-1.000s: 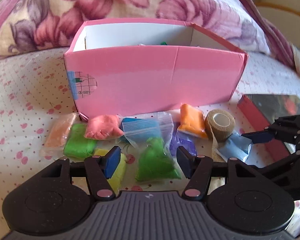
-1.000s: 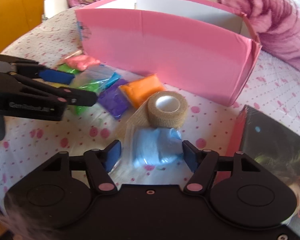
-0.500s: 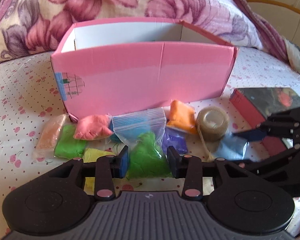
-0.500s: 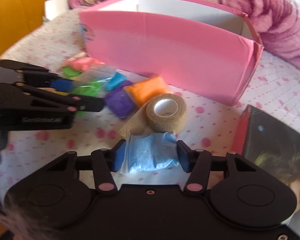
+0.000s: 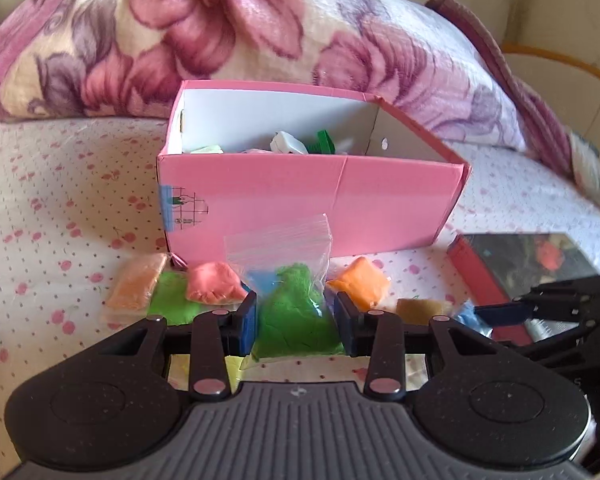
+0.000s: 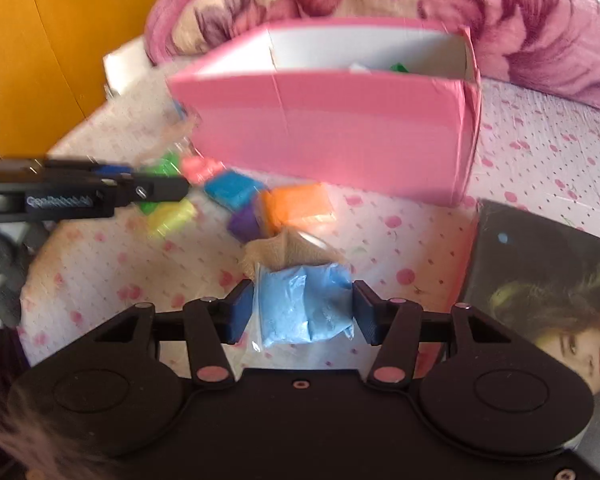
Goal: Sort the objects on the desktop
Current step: 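Grasp the green clay bag with the left tool and lift it, then carry the green bag into the pink box and open the left tool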
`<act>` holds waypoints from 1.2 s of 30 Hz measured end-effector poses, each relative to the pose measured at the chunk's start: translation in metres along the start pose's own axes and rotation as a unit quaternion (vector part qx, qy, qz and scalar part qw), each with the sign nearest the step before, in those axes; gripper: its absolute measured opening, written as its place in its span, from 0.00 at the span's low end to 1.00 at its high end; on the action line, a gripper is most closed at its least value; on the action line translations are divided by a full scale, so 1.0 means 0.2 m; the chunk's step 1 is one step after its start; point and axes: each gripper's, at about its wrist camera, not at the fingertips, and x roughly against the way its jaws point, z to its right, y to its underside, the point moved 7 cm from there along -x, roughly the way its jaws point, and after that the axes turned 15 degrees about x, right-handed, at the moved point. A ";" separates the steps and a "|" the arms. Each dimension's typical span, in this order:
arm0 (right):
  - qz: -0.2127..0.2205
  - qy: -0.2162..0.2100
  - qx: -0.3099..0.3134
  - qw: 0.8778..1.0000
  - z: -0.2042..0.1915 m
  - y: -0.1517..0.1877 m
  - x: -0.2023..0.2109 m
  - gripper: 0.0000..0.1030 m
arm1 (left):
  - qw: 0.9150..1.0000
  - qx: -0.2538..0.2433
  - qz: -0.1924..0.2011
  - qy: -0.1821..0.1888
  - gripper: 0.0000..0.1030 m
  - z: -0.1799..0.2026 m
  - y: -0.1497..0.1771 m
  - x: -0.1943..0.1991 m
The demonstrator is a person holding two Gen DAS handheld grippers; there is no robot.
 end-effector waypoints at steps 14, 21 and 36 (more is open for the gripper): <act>-0.071 -0.009 0.121 0.990 -0.25 0.12 -0.12 0.63 | 1.000 0.002 0.010 0.001 0.37 0.04 -0.03 0.09; -0.074 -0.014 0.102 0.992 -0.22 0.12 -0.15 0.55 | 0.999 -0.007 0.043 0.013 0.37 0.12 -0.22 0.16; -0.061 -0.035 0.052 0.996 -0.12 0.11 -0.09 0.51 | 0.999 0.022 -0.024 -0.035 0.37 0.08 -0.76 -0.38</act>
